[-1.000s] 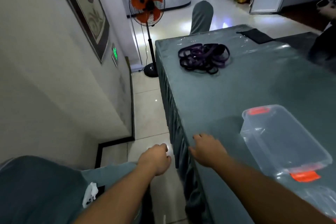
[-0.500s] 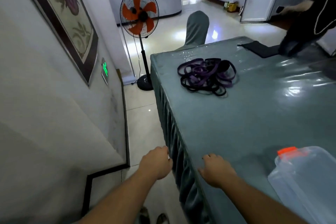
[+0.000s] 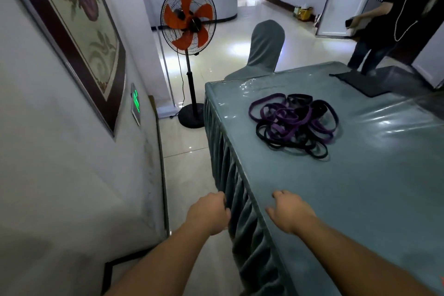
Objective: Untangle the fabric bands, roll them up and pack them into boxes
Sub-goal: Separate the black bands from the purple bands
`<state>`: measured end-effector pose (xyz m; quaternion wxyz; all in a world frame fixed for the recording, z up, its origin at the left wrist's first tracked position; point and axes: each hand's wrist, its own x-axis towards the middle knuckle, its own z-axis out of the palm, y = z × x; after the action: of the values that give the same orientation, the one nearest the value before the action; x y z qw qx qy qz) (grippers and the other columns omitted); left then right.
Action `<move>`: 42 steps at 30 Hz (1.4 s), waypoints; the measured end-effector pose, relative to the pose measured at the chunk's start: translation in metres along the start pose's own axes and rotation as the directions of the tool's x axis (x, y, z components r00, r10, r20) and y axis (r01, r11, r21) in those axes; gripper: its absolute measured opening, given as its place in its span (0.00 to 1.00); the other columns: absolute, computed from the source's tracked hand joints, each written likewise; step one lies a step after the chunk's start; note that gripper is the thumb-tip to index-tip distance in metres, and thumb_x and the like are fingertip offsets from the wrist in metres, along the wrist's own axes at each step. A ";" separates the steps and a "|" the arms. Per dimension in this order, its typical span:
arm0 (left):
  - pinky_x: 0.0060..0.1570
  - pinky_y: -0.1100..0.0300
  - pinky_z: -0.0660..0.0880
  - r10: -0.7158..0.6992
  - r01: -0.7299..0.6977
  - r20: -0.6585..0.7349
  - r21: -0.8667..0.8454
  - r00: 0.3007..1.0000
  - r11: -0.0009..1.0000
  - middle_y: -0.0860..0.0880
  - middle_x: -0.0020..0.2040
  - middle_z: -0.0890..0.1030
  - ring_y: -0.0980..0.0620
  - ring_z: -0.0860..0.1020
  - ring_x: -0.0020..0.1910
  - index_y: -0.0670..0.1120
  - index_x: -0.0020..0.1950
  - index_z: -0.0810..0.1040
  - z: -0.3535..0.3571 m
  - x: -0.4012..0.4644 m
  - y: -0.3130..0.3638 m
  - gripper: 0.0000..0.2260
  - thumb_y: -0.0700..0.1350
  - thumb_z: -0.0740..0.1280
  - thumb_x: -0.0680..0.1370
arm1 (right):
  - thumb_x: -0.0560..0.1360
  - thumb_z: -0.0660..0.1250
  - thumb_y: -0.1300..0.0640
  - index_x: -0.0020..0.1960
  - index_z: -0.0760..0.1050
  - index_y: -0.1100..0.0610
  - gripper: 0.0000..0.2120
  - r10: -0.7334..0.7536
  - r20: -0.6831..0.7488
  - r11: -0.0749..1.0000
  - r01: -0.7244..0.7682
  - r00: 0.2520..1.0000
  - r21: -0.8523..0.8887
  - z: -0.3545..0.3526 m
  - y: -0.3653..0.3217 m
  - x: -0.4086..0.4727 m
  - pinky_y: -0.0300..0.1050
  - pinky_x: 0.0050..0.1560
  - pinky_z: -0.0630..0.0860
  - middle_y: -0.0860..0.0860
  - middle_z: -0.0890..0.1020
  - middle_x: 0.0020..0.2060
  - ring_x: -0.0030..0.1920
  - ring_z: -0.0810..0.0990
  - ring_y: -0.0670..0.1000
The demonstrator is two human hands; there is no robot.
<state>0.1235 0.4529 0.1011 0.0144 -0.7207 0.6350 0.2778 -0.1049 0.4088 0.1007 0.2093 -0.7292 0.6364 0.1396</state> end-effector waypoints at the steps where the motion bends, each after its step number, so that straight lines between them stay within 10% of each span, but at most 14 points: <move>1: 0.58 0.48 0.79 -0.006 0.006 0.002 0.000 1.000 1.000 0.47 0.62 0.78 0.45 0.79 0.56 0.49 0.66 0.75 -0.004 0.009 -0.004 0.16 0.54 0.62 0.82 | 0.82 0.57 0.40 0.74 0.67 0.54 0.26 -0.008 -0.004 1.000 0.008 1.000 0.001 -0.007 -0.006 0.013 0.55 0.68 0.73 0.55 0.73 0.70 0.69 0.73 0.58; 15: 0.61 0.48 0.79 -0.081 0.079 0.016 0.090 0.997 0.993 0.47 0.66 0.77 0.45 0.79 0.60 0.50 0.72 0.71 -0.111 0.187 -0.024 0.20 0.56 0.62 0.82 | 0.81 0.57 0.41 0.71 0.69 0.55 0.25 -0.058 -0.039 0.995 0.061 0.998 0.078 -0.090 -0.044 0.223 0.55 0.66 0.73 0.55 0.74 0.68 0.67 0.74 0.58; 24: 0.60 0.49 0.78 0.046 -0.075 0.165 0.180 0.985 0.981 0.47 0.64 0.78 0.45 0.79 0.59 0.50 0.69 0.73 -0.132 0.290 0.035 0.16 0.52 0.60 0.82 | 0.80 0.59 0.43 0.71 0.69 0.55 0.24 0.153 0.021 0.936 -0.152 0.988 0.318 -0.097 0.009 0.278 0.55 0.63 0.76 0.54 0.75 0.67 0.66 0.75 0.57; 37: 0.48 0.62 0.66 0.344 -0.421 0.398 0.123 0.850 0.899 0.47 0.62 0.80 0.49 0.77 0.56 0.45 0.66 0.76 -0.126 0.455 0.114 0.15 0.51 0.63 0.83 | 0.80 0.63 0.43 0.66 0.69 0.55 0.21 0.609 0.174 0.550 -0.571 0.774 0.610 -0.091 0.069 0.306 0.55 0.62 0.76 0.56 0.76 0.66 0.64 0.77 0.59; 42: 0.54 0.52 0.77 0.345 -0.420 0.481 0.053 0.806 0.906 0.46 0.57 0.80 0.46 0.79 0.54 0.48 0.63 0.73 -0.112 0.512 0.134 0.19 0.60 0.65 0.80 | 0.78 0.64 0.41 0.73 0.65 0.54 0.29 0.738 0.255 0.288 -0.633 0.625 0.719 -0.089 0.060 0.316 0.57 0.68 0.73 0.57 0.74 0.70 0.69 0.73 0.61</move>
<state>0.0632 -0.0790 0.0261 0.1644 -0.4873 0.7653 0.3871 -0.1224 0.0847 0.0217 0.3706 -0.2325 0.8926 -0.1089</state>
